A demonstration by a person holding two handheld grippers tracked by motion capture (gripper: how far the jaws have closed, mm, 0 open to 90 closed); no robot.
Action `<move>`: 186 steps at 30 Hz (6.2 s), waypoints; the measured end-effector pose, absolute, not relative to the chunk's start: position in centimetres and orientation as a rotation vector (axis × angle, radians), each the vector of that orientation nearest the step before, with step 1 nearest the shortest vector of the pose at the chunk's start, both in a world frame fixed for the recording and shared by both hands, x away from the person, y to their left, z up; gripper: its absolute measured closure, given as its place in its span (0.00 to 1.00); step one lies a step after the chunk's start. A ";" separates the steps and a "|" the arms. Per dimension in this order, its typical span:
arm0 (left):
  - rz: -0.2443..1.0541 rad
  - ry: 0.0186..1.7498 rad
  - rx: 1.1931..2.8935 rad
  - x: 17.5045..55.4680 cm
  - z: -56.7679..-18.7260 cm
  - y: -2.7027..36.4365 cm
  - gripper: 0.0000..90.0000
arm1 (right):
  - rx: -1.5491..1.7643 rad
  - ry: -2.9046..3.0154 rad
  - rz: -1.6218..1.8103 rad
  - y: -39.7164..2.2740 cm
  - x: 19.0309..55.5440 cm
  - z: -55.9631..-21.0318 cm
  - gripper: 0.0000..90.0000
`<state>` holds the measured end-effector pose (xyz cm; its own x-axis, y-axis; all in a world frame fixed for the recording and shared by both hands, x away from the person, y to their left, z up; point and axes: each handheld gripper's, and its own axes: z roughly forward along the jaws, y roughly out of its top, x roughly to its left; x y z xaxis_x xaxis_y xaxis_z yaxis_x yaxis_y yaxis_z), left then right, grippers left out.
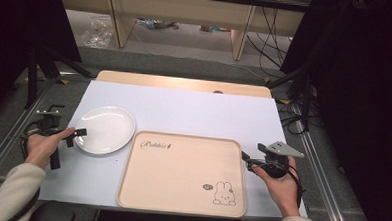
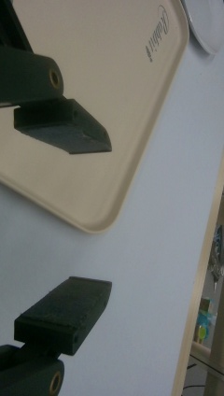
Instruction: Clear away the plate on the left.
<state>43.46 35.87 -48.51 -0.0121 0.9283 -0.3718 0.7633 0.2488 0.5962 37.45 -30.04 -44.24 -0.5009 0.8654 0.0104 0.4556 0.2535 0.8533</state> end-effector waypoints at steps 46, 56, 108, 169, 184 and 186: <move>0.039 1.878 1.218 43.6 -50.2 37.9 0.85 | 1.194 2.055 1.182 -30.0 37.6 -44.5 0.32; -0.047 1.838 1.120 43.3 -50.4 38.5 0.91 | 1.209 2.055 1.188 -30.0 37.5 -44.4 0.31; -0.013 1.684 0.947 42.3 -47.9 39.5 0.96 | 1.207 2.051 1.179 -30.1 37.5 -44.3 0.31; -0.117 1.578 0.986 42.1 -46.1 37.1 0.96 | 1.199 2.042 1.190 -30.1 37.6 -44.4 0.31; -0.134 1.561 1.003 42.0 -45.8 36.5 0.96 | 1.199 2.041 1.192 -30.1 37.5 -44.3 0.31; -0.140 1.560 0.999 42.0 -45.8 36.5 0.96 | 1.204 2.050 1.180 -30.1 37.5 -44.3 0.31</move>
<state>41.99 36.46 -45.81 0.0877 0.5072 -0.8573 0.6518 0.6216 0.4344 37.48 -30.13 -44.25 -0.4957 0.8683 0.0177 0.4514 0.2403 0.8593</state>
